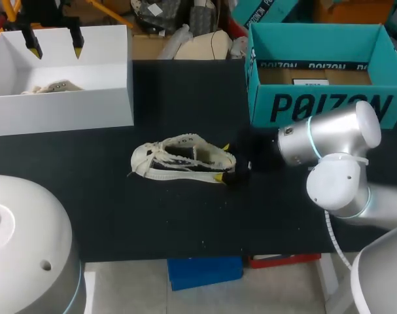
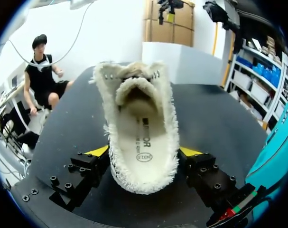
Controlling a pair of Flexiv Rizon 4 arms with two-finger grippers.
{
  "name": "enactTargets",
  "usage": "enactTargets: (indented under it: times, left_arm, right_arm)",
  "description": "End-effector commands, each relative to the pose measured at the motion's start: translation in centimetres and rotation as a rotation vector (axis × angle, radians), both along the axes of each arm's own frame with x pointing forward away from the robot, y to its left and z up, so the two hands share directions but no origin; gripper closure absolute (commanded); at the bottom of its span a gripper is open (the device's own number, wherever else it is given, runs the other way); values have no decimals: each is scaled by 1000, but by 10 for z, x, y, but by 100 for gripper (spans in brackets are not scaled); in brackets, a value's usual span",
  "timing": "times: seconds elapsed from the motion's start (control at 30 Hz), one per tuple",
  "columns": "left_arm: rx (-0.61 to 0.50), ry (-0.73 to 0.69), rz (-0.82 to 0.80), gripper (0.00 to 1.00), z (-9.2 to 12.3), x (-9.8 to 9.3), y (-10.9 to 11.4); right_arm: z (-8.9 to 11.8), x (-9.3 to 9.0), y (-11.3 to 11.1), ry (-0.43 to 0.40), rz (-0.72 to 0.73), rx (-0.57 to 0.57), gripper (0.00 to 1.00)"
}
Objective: Take the shoe out of the shoebox, open the shoe tongue, remove and reinsert the insole, then place the shoe into the shoebox
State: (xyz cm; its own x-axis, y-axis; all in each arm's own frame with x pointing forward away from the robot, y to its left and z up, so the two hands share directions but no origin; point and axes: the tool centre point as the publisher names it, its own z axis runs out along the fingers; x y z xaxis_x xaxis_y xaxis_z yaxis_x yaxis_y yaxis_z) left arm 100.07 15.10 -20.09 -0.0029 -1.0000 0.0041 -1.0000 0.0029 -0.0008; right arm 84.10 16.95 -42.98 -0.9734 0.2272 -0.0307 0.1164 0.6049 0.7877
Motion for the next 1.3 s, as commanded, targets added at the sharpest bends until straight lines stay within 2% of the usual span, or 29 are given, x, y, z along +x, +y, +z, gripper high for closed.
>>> enactTargets:
  times: [0.03, 0.3, 1.2, 1.3]
  left_arm:
    - [2, 1, 2, 0, 0, 0, -1]
    - [2, 1, 2, 0, 0, 0, -1]
    - [2, 1, 2, 0, 0, 0, -1]
    - [-32, -13, 39, 0, 11, -10, -24]
  right_arm:
    - [3, 7, -7, 7, 46, 6, 100]
    - [0, 14, -5, 13, 71, 20, 100]
    - [-2, 14, -4, 18, 80, 10, 100]
    - [-2, 14, -4, 18, 80, 10, 100]
